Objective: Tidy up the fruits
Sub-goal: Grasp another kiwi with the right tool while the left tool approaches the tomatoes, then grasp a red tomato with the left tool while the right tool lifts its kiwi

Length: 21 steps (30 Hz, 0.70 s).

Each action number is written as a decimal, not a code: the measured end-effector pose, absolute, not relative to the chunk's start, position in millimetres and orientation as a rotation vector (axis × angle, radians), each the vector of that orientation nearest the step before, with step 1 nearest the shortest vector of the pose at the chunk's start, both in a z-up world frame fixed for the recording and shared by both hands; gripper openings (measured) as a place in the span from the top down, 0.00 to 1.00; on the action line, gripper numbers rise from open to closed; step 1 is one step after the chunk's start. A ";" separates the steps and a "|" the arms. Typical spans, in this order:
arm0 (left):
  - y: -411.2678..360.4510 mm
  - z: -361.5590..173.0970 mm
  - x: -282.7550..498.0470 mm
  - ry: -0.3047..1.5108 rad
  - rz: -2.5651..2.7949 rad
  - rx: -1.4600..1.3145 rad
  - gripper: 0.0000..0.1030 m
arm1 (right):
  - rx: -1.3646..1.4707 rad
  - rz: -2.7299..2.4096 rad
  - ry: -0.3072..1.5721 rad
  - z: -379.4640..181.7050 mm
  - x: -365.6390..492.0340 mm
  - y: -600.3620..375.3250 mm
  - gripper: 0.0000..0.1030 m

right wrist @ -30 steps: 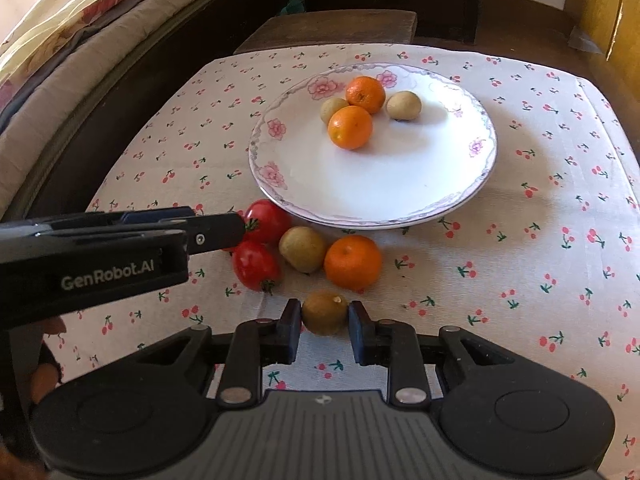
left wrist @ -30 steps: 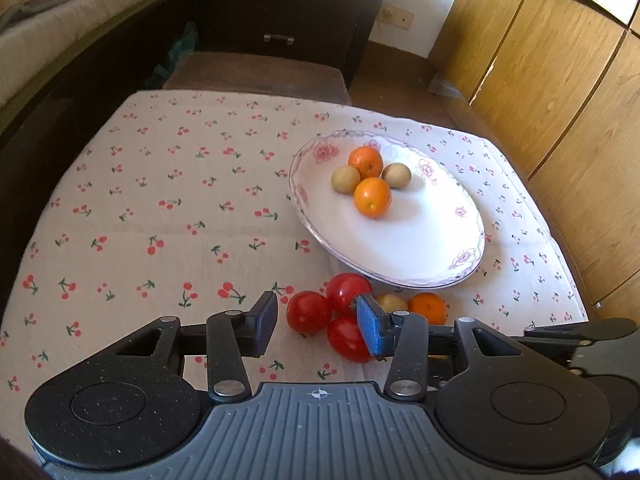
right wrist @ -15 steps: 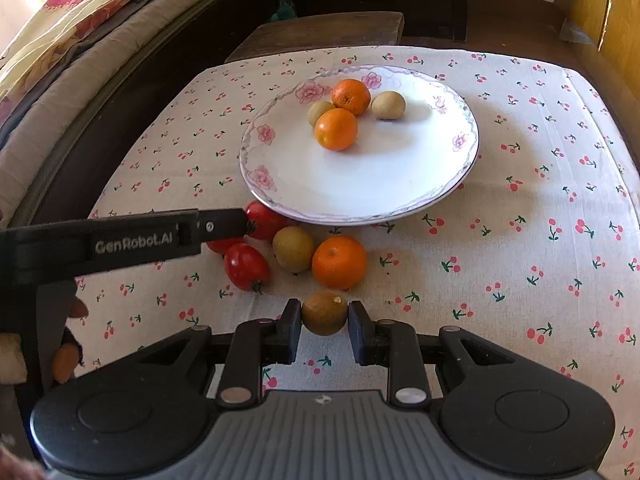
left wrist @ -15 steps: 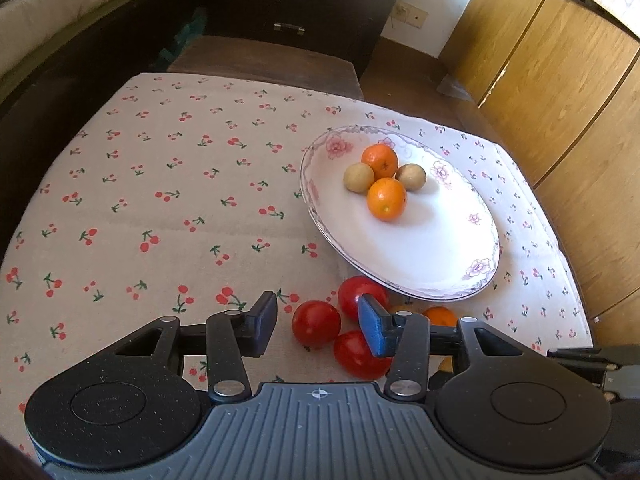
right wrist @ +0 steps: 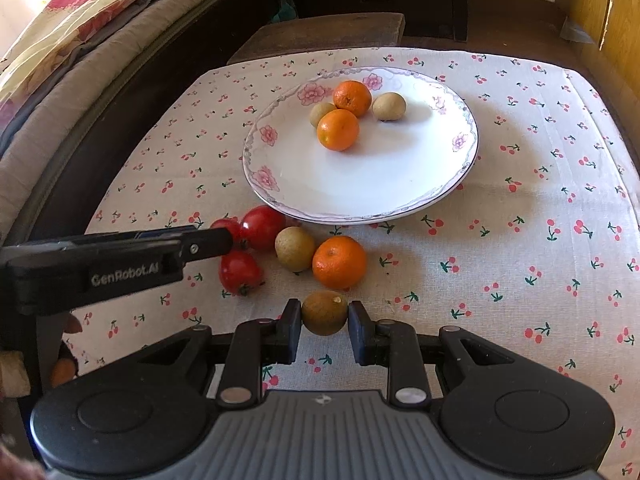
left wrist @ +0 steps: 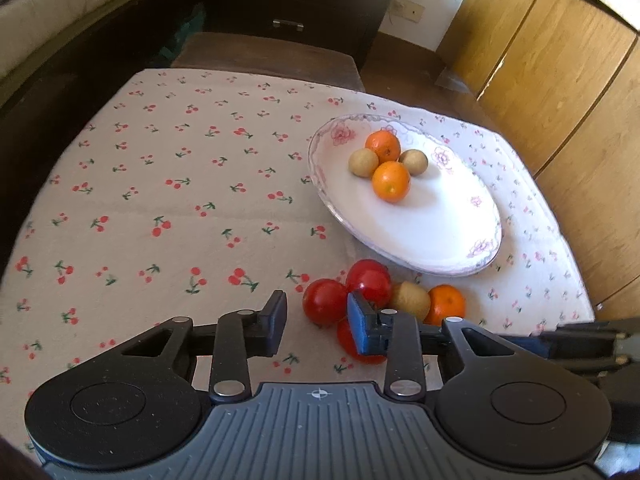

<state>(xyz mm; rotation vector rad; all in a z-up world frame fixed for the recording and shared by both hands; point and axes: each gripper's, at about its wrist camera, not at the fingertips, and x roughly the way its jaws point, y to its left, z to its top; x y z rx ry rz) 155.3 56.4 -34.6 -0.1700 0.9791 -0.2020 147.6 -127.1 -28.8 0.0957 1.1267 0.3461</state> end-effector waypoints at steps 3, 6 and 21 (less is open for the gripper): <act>62.2 -36.0 153.3 0.993 -0.179 -0.164 0.59 | 0.097 0.346 1.127 -28.4 147.4 -127.6 0.74; 66.3 -40.5 151.0 1.017 -0.172 -0.163 0.62 | 0.098 0.345 1.124 -27.4 148.0 -128.3 0.73; 26.3 -31.6 144.3 0.990 -0.275 -0.169 0.59 | 0.128 0.299 1.111 -22.2 144.1 -153.2 0.73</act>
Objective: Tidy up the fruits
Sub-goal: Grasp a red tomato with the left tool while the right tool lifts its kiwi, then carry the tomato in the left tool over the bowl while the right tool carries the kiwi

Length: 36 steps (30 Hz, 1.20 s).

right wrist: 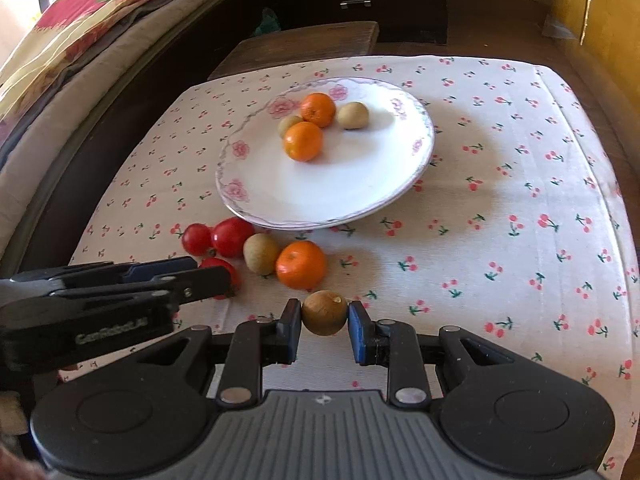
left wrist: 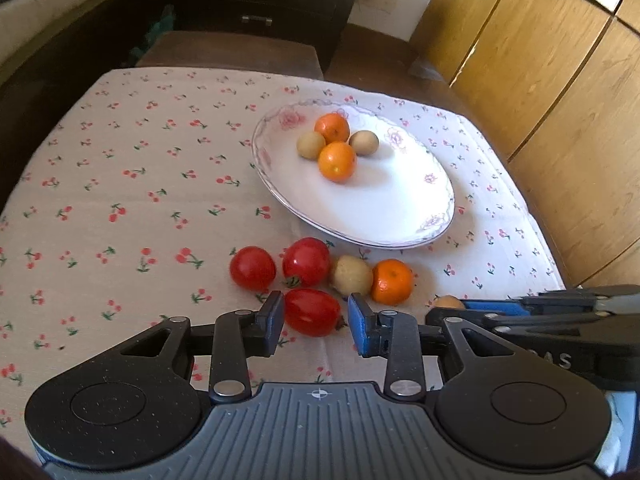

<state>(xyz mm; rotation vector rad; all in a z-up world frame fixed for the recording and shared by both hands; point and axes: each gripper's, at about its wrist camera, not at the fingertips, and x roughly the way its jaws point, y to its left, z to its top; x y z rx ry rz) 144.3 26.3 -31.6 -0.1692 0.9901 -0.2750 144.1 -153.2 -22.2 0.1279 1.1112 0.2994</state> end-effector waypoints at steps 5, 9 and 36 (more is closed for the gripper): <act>16.2 -37.3 149.5 0.996 -0.263 -0.159 0.59 | 0.131 0.293 1.114 -23.2 143.5 -158.4 0.73; 10.0 -43.4 148.9 1.015 -0.262 -0.132 0.59 | 0.130 0.284 1.118 -24.2 143.8 -160.3 0.73; -1.9 -36.7 122.0 1.007 -0.266 -0.024 0.65 | 0.047 0.242 1.126 -28.1 124.7 -151.1 0.73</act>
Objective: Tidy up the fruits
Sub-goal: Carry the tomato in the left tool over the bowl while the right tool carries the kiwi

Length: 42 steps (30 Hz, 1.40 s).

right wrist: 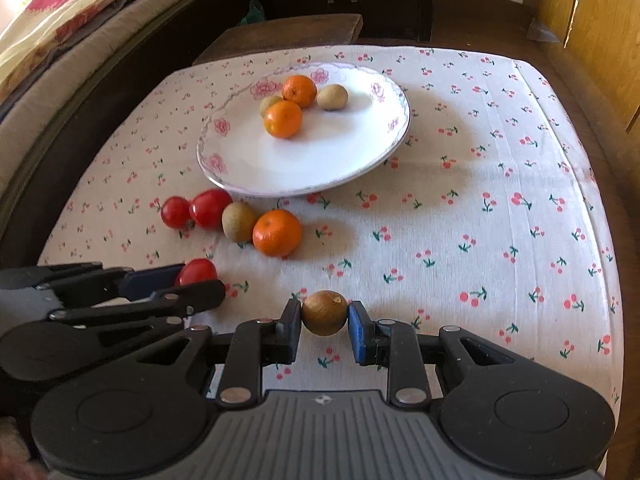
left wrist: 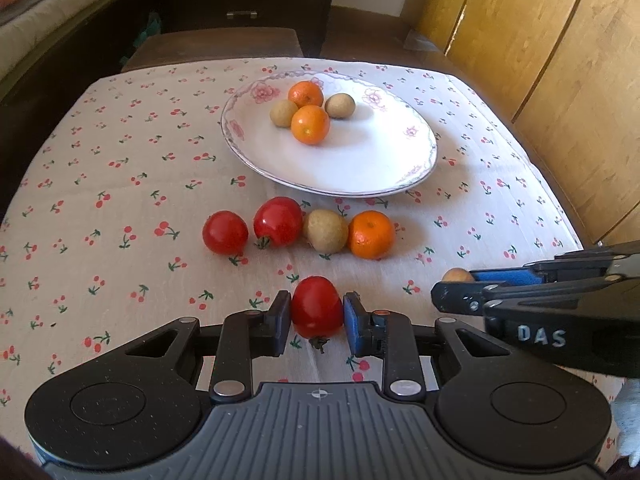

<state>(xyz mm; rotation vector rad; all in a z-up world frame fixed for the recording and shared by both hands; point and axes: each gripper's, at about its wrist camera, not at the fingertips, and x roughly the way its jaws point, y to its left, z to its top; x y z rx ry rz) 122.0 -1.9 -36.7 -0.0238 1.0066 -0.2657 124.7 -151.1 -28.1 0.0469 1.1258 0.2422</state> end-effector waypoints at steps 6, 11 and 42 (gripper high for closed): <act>-5.7 -34.5 115.9 0.994 -0.267 0.009 0.65 | 0.029 0.236 1.130 -31.0 119.1 -144.8 0.73; -4.8 -30.7 109.4 0.985 -0.271 0.007 0.66 | 0.029 0.226 1.117 -26.6 111.9 -141.1 0.73; -9.2 15.9 154.3 0.860 -0.244 -0.027 0.69 | 0.018 0.176 1.001 14.6 159.7 -141.9 0.73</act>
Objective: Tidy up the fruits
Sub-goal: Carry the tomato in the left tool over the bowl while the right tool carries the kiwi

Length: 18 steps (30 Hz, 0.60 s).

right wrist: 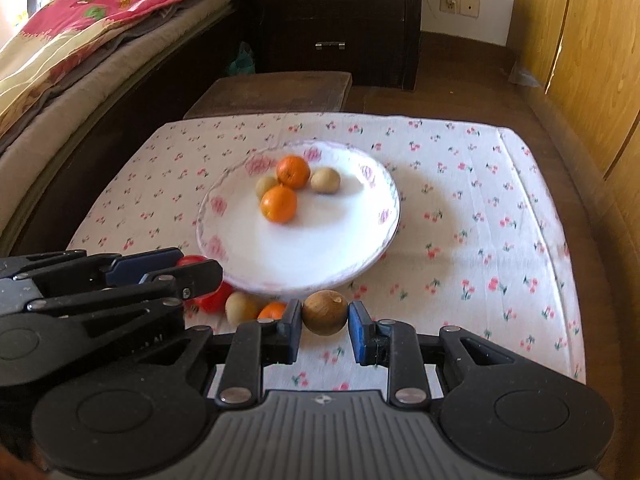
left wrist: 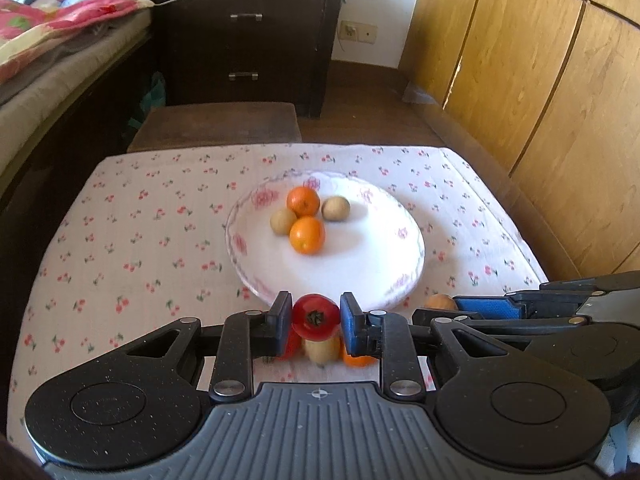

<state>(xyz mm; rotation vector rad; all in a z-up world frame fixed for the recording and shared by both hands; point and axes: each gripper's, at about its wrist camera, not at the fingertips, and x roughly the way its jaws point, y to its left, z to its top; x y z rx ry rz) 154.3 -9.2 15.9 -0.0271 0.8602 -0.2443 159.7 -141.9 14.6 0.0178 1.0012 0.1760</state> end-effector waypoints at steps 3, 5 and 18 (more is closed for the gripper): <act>-12.5 15.6 163.2 0.854 -0.237 -0.017 0.69 | 0.007 0.165 0.992 13.9 168.0 -141.9 0.73; -13.5 15.3 167.7 0.852 -0.234 -0.012 0.69 | -0.002 0.161 0.985 13.6 172.8 -142.2 0.73; -14.7 6.1 197.5 0.865 -0.221 -0.048 0.69 | -0.011 0.160 0.980 5.6 205.1 -146.8 0.73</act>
